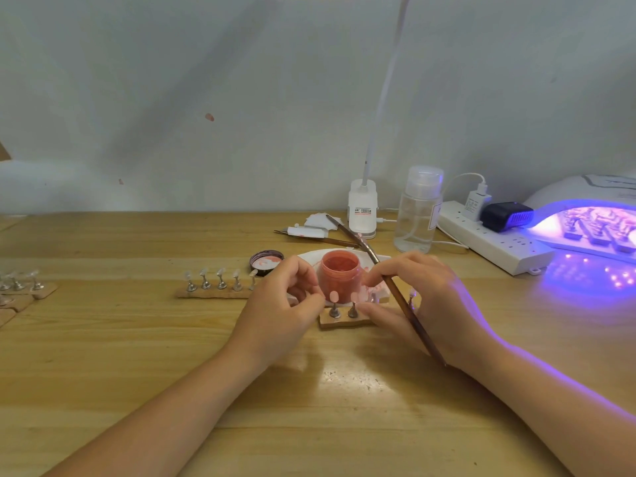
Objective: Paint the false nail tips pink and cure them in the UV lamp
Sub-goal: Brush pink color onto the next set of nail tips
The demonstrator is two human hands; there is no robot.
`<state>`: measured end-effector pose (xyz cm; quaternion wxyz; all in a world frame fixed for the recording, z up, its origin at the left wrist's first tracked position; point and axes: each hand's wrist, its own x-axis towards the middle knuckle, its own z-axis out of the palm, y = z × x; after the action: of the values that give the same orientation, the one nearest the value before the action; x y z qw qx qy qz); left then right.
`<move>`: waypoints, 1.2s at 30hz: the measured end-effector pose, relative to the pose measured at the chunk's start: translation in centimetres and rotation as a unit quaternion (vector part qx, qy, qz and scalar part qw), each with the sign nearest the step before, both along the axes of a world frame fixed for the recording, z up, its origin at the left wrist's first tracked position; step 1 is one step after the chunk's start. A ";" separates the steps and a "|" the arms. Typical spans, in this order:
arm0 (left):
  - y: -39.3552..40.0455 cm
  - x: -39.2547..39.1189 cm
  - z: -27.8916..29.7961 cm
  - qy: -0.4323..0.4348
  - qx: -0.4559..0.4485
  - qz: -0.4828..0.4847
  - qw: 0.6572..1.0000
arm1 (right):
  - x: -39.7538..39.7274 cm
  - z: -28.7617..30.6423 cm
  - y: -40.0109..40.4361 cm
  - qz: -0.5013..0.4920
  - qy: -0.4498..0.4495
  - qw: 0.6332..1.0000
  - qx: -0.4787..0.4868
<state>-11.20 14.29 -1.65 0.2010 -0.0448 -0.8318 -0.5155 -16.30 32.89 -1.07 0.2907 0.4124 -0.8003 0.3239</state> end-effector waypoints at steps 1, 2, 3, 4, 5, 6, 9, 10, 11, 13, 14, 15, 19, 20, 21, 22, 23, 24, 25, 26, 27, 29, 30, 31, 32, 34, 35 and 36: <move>0.0 0.0 -0.1 -0.002 -0.012 -0.006 1.000 | -0.1 0.1 0.3 -0.005 0.003 1.000 0.005; 0.0 -0.1 -0.1 -0.003 -0.021 -0.009 1.000 | -0.2 0.1 0.6 -0.008 0.003 1.000 0.012; 0.0 -0.1 -0.2 -0.003 -0.029 -0.010 1.000 | -0.3 0.1 0.8 -0.010 -0.001 1.000 0.018; 0.0 -0.1 -0.2 -0.003 -0.035 -0.009 0.999 | -0.4 0.0 1.0 -0.008 -0.008 1.000 0.023; -0.1 -0.1 -0.2 -0.005 -0.043 -0.008 0.999 | -0.5 0.0 1.0 -0.003 -0.014 0.999 0.029; -0.1 0.0 -0.2 -0.011 -0.053 -0.006 0.999 | -0.6 -0.1 1.0 0.001 -0.016 0.999 0.034; -0.1 0.2 -0.2 -0.021 -0.100 0.001 0.995 | -0.7 -0.3 0.8 0.009 -0.015 0.999 0.038; 0.0 0.3 -0.2 -0.022 -0.116 0.002 0.993 | -0.8 -0.4 0.8 0.013 -0.016 0.999 0.034; 0.1 0.4 -0.2 -0.023 -0.131 0.003 0.991 | -1.0 -0.5 0.8 0.017 -0.017 0.999 0.029; 0.2 0.5 -0.1 -0.025 -0.151 0.005 0.988 | -1.2 -0.6 0.8 0.022 -0.021 0.999 0.023; 0.2 0.6 -0.1 -0.027 -0.157 0.006 0.987 | -1.2 -0.7 0.7 0.024 -0.023 0.999 0.021; 0.2 0.6 0.0 -0.029 -0.160 0.006 0.987 | -1.2 -0.7 0.7 0.027 -0.026 0.999 0.017; 0.2 0.5 0.1 -0.033 -0.175 -0.002 0.984 | -1.1 -0.7 0.8 0.039 -0.056 0.998 -0.010; 0.2 0.5 0.1 -0.032 -0.177 -0.002 0.984 | -1.1 -0.6 0.8 0.041 -0.068 0.997 -0.016; 0.2 0.5 0.1 -0.030 -0.175 -0.003 0.984 | -1.0 -0.6 0.8 0.040 -0.078 0.996 -0.022; 0.2 0.5 0.1 -0.028 -0.172 -0.004 0.985 | -0.9 -0.6 0.8 0.038 -0.086 0.995 -0.030; 0.2 0.5 0.1 -0.027 -0.168 -0.005 0.985 | -0.8 -0.5 0.7 0.035 -0.095 0.994 -0.040; 0.2 0.5 0.1 -0.027 -0.166 -0.006 0.986 | -0.7 -0.4 0.7 0.031 -0.106 0.992 -0.054; 0.2 0.5 0.1 -0.028 -0.164 -0.006 0.986 | -0.6 -0.4 0.6 0.026 -0.119 0.990 -0.067; 0.2 0.5 0.1 -0.028 -0.163 -0.006 0.986 | -0.5 -0.3 0.6 0.022 -0.129 0.988 -0.078; 0.2 0.6 0.1 -0.029 -0.163 -0.005 0.986 | -0.4 -0.2 0.5 0.019 -0.136 0.987 -0.088; 0.2 0.5 0.1 -0.029 -0.165 -0.004 0.986 | -0.4 -0.1 0.4 0.014 -0.135 0.984 -0.112; 0.2 0.6 0.1 -0.029 -0.166 -0.004 0.986 | -0.3 0.0 0.3 0.010 -0.128 0.984 -0.124; 0.2 0.6 0.2 -0.028 -0.166 -0.003 0.986 | -0.1 0.0 0.3 0.007 -0.121 0.984 -0.134; 0.3 0.6 0.2 -0.026 -0.167 -0.002 0.986 | 0.0 0.1 0.2 0.006 -0.114 0.983 -0.141; 0.3 0.7 0.2 -0.011 -0.172 0.007 0.985 | 0.4 0.1 -0.1 0.004 -0.100 0.984 -0.151; 0.3 0.8 0.1 0.004 -0.179 0.016 0.984 | 0.6 0.2 -0.3 0.005 -0.093 0.983 -0.156; 0.3 0.8 0.1 0.026 -0.193 0.026 0.980 | 0.8 0.2 -0.6 0.006 -0.086 0.983 -0.161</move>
<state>-10.37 14.55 -1.50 0.2235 -0.0741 -0.9111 -0.3383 -15.53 32.32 -0.86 0.2814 0.3354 -0.7572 0.4848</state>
